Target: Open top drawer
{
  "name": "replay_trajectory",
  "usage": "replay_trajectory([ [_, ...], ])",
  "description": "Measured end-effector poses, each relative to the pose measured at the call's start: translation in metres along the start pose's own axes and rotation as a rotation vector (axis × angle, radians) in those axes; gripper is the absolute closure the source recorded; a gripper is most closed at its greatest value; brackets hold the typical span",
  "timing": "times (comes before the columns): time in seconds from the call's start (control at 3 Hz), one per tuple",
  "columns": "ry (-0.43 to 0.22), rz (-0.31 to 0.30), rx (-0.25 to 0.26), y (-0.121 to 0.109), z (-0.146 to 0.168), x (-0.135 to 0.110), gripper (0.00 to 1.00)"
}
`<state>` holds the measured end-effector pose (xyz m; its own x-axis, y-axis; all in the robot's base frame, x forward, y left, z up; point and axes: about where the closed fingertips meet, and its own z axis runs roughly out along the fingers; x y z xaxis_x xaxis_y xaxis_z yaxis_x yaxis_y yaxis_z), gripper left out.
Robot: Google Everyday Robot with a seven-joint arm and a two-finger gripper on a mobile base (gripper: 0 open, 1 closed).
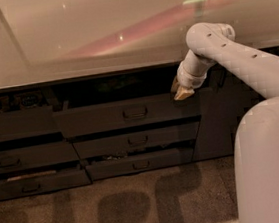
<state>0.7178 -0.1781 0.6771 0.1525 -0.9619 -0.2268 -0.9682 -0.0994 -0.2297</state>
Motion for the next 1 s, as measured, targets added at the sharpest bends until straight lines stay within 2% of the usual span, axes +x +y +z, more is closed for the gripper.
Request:
replay_trajectory([
  [0.67, -0.001, -0.010, -0.002, 0.007, -0.002, -0.001, 1.00],
  [1.0, -0.008, -0.022, -0.006, 0.020, 0.000, -0.003, 1.00],
])
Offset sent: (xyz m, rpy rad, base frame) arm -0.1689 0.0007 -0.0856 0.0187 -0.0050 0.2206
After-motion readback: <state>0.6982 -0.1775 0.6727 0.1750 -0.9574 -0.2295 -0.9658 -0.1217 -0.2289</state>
